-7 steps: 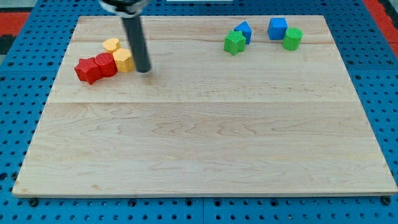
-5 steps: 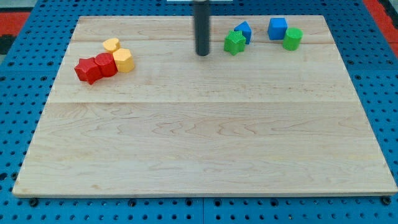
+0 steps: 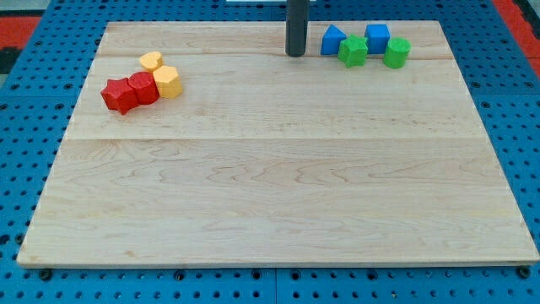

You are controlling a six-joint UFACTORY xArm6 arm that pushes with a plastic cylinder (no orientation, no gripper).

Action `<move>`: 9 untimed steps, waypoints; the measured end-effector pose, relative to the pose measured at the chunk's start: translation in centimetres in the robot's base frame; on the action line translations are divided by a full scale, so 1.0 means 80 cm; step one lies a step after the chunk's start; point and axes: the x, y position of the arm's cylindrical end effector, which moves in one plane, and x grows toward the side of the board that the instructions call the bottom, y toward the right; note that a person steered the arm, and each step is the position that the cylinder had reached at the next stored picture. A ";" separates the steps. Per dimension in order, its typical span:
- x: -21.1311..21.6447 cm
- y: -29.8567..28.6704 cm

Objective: Push the blue triangle and green star close to the blue cube green circle

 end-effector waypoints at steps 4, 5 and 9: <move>-0.026 0.030; -0.026 0.004; 0.014 -0.175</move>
